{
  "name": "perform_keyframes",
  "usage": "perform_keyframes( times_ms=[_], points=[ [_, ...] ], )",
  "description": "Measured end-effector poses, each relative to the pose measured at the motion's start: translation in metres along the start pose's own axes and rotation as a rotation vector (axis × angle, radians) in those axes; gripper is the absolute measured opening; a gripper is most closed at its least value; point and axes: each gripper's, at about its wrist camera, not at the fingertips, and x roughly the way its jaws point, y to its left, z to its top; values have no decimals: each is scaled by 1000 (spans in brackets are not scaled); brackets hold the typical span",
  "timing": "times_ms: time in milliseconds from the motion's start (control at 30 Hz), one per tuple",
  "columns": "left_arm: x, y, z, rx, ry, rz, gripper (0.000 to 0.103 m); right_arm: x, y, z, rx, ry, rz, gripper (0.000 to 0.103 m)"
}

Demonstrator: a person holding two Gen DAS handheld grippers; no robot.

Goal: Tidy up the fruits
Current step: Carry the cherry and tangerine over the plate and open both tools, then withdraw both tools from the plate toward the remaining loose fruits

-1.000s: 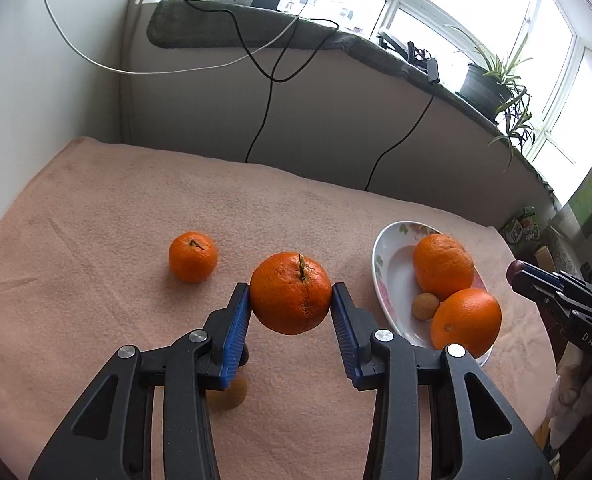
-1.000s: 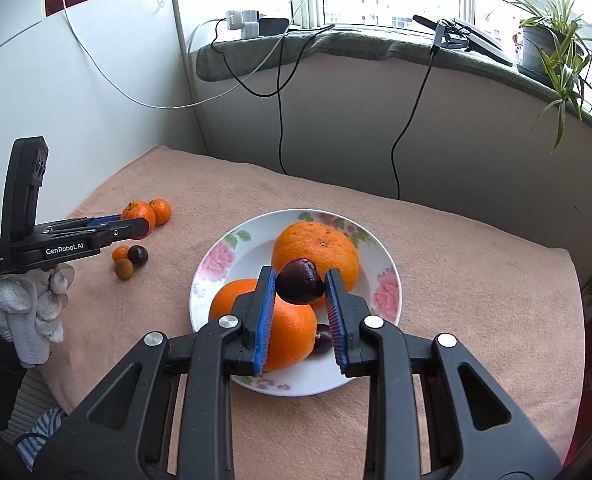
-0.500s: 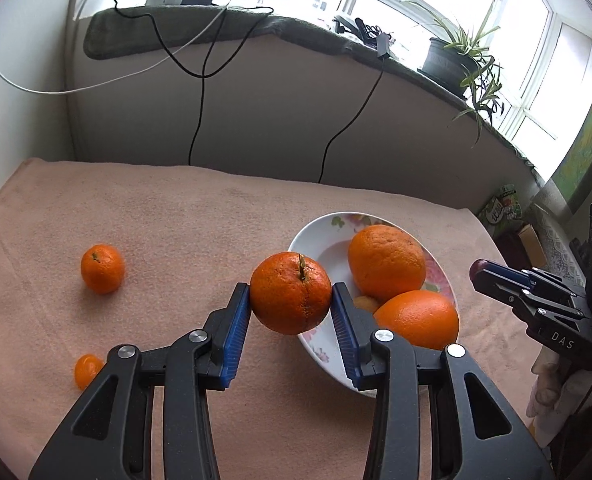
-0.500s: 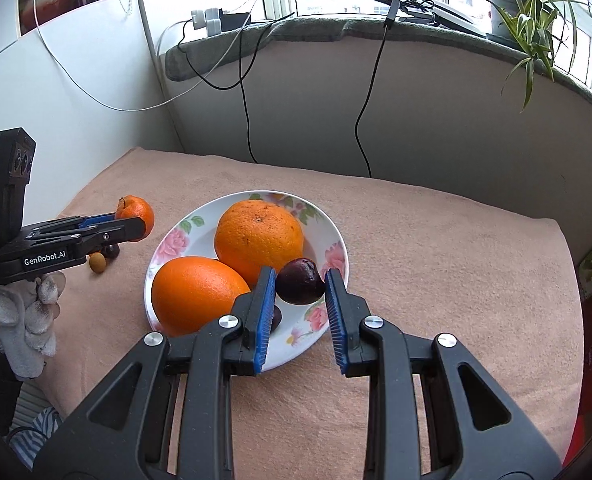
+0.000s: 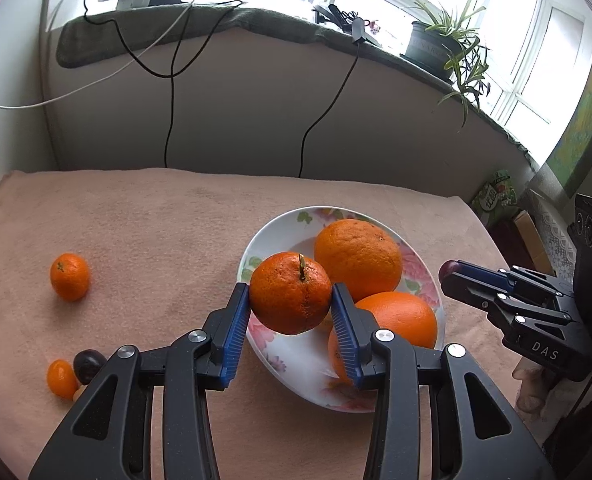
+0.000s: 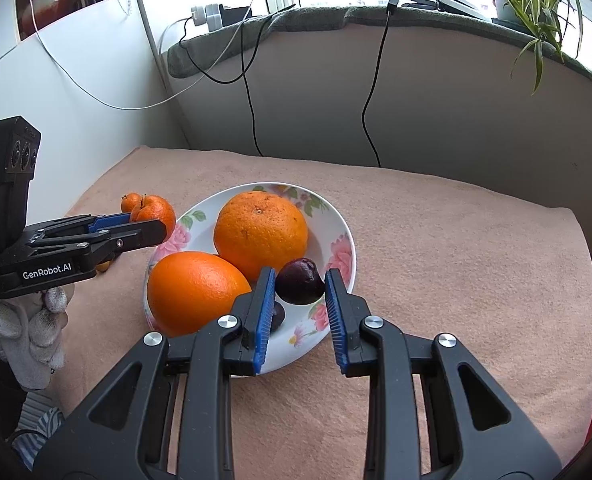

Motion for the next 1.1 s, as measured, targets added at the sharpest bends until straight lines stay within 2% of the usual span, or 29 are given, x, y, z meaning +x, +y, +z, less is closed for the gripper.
perform_keyframes(
  times_ms=[167, 233, 267, 300, 367, 433, 1100],
  points=[
    [1, -3, 0, 6, -2, 2, 41, 1, 0, 1, -7, 0, 1, 27],
    [-1, -3, 1, 6, -11, 5, 53, 0, 1, 0, -13, -2, -1, 27],
    [-3, -3, 1, 4, -18, 7, 63, -1, 2, 0, -15, -4, -3, 35],
    [-4, -3, 2, 2, -25, 5, 64, -2, 3, 0, -16, -12, -9, 59],
    [-6, -2, 3, 3, -27, 3, 65, -8, 6, -1, -17, -46, -21, 88],
    [-8, -1, 3, 2, -29, 10, 69, -12, 9, 0, -22, -62, -8, 89],
    [-33, 20, -2, -26, -54, 53, 74, -25, 38, 2, -54, -79, 30, 91]
  ],
)
